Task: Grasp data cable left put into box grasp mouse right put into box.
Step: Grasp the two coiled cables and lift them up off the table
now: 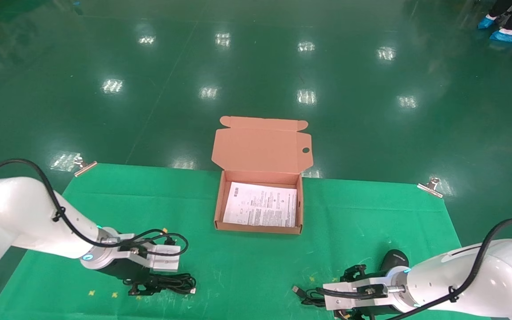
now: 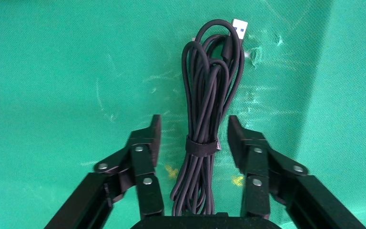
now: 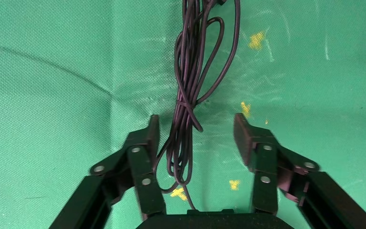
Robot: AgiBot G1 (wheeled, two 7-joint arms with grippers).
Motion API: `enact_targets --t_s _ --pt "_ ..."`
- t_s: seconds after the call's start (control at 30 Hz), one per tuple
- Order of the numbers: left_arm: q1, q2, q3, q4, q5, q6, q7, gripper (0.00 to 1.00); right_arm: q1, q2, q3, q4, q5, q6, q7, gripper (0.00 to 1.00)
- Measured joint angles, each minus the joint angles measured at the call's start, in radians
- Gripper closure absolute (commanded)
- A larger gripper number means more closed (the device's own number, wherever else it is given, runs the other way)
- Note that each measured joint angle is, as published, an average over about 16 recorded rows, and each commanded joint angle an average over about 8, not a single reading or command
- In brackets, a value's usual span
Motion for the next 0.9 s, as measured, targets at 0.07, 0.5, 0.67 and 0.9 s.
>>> enact_targets --t_s 0.07,0.5,0.67,0.9 --pt "0.0 0.0 0.0 -0.001 0.0 0.0 0.0 1.0 0.0 0.0 0.0 0.001 0.0 -0.001 0.0 1.0" --pt "-0.001 -0.001 0.0 -0.004 0.001 0.002 -0.002 1.0 0.001 0.001 -0.001 0.003 -0.001 -0.002 0.001 1.0" --pt "-0.001 -0.002 0.0 -0.004 0.001 0.002 -0.002 1.0 0.002 0.009 0.002 0.008 0.003 -0.006 0.006 1.0" --pt "-0.014 -0.037 -0.004 -0.038 -0.002 0.023 0.004 1.0 0.014 0.08 0.029 0.092 0.027 -0.035 0.059 1.0"
